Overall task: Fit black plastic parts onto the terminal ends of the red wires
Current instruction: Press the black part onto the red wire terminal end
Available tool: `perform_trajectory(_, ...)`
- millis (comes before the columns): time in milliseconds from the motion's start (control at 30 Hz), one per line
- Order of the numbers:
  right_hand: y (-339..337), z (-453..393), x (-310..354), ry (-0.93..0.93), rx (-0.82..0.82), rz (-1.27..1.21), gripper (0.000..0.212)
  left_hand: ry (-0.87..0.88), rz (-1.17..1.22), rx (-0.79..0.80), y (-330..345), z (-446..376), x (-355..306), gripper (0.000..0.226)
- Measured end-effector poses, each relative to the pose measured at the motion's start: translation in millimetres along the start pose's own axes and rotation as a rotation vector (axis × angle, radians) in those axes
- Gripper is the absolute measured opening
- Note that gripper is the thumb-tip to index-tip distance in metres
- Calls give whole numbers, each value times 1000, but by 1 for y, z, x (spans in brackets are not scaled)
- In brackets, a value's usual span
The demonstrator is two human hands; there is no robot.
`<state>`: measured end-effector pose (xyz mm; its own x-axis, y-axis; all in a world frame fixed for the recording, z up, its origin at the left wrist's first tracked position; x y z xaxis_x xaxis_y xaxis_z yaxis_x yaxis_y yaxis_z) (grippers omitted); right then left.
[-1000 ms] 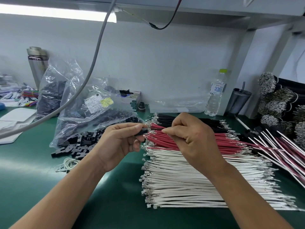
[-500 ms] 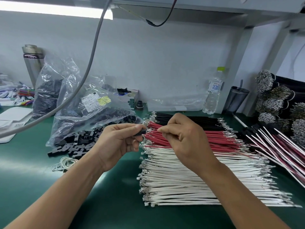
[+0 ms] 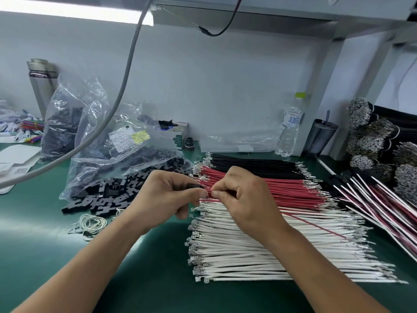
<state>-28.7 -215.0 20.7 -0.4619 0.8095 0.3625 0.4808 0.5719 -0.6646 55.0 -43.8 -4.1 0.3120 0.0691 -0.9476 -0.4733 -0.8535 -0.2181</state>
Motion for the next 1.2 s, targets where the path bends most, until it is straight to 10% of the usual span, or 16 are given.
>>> perform_trajectory(400,-23,7,9,-189,-107,409,8,-39,156,-70,5,-3,5,16)
perform_trajectory(733,11,24,2,115,376,155,10,-114,181,-101,7,-5,13,17)
perform_trajectory(1200,-12,19,-1,125,1,-20,12,-110,244,-63,2,-1,1,32)
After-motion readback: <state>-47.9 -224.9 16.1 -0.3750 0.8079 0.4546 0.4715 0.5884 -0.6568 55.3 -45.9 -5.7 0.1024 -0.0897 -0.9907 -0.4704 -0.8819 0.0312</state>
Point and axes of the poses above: each hand's wrist, its own z-axis away from the middle knuckle, its own y-axis out of the palm, x = y × z, the point moved 3 cm from there along -z, towards the middle knuckle, and after that the axes turned 6 degrees about -y, right-handed, at the moved point
